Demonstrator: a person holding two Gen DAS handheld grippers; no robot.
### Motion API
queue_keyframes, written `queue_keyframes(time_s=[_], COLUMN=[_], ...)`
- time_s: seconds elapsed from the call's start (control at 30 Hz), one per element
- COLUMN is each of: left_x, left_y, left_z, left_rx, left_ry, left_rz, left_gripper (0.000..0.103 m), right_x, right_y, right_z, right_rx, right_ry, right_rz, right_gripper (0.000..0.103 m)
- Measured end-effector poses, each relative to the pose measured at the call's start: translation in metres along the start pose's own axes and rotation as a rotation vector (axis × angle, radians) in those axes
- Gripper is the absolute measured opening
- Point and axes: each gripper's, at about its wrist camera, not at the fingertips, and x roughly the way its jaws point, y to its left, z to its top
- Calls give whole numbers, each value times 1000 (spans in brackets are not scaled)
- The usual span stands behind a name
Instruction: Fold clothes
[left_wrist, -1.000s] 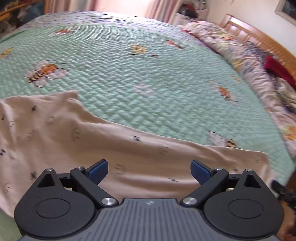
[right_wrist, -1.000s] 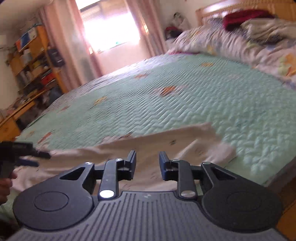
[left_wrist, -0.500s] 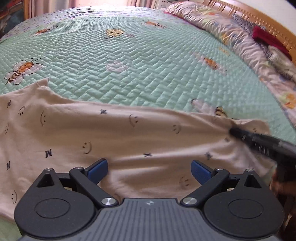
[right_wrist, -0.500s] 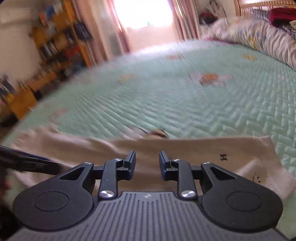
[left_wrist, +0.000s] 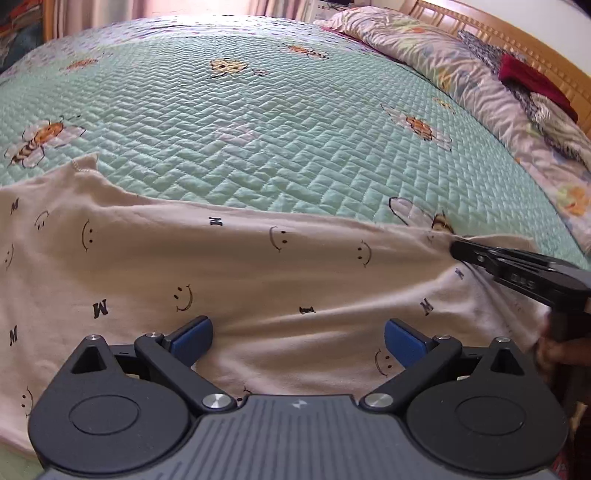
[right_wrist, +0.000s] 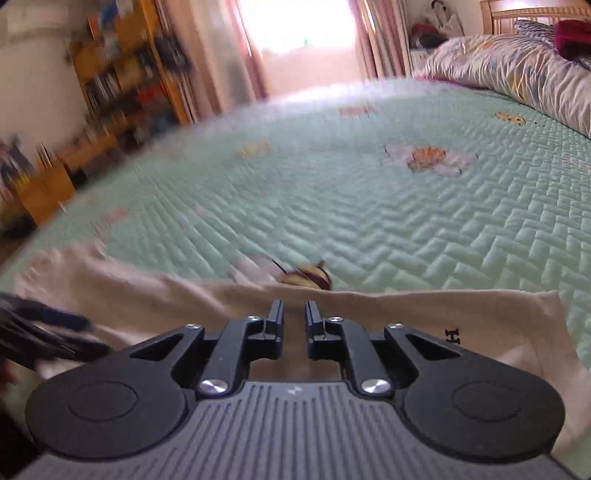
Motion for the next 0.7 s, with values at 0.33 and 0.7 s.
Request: queue_keyframes(time_s=[0.33,0.7], left_x=[-54,-59], left_y=[39,93], left_z=[5,-35], left_rx=[-109,-172], left_ry=[-93,-22], left_rz=[-24,59], left_gripper=[99,98], right_x=[-55,-63], right_y=[2,41], right_z=[0,-30], right_rx=[116,103], right_ry=[-103,-16], right_rz=[67,31], right_gripper=[15,28])
